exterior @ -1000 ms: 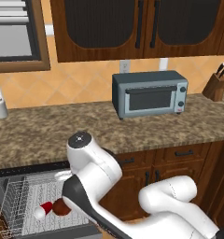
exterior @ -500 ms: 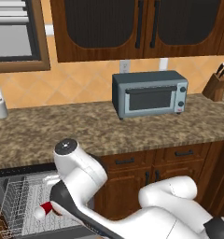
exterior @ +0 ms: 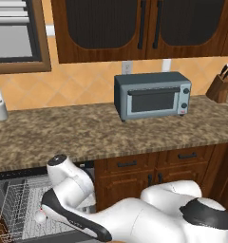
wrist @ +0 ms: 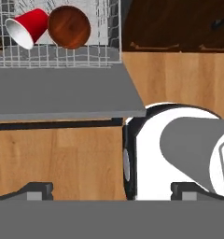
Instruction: Pick up the cup and bowl from the counter, place them in the dishwasher, and close the dishwasher door.
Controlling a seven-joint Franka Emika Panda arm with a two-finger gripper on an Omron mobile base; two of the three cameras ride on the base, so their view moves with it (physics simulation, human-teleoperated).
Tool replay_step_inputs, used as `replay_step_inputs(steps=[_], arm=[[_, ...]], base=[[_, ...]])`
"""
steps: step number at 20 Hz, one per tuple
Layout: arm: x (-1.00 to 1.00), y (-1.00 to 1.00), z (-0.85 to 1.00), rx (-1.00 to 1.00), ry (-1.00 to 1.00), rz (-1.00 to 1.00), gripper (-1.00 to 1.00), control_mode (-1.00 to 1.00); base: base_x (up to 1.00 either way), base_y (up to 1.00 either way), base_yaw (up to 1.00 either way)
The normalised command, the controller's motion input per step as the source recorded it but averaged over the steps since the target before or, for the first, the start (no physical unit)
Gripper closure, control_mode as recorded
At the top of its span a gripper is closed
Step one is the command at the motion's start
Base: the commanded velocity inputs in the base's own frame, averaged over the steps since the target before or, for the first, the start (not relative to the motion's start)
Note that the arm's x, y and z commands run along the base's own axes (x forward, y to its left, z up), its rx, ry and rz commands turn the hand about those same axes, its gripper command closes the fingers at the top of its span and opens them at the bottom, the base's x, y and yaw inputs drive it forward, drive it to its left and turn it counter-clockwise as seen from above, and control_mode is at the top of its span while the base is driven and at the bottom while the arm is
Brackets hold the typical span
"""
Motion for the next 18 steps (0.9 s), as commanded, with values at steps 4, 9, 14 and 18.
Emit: replay_step_inputs(steps=[4,9,14,18], arm=[[-0.03,0.39,-0.60,-0.16,0.10,0.01,-1.00,-1.00],[0.10,0.05,-0.57,-0.11,-0.02,-0.02,-1.00,-1.00],[0.00,0.06,-0.68,-0.19,-0.03,-0.01,-1.00,-1.00],[0.09,0.01,-0.59,-0.09,-0.01,-0.05,-1.00,-1.00]], base=[[0.00,0.00,0.00],[0.00,0.00,0.00],[0.00,0.00,0.00],[0.00,0.00,0.00]])
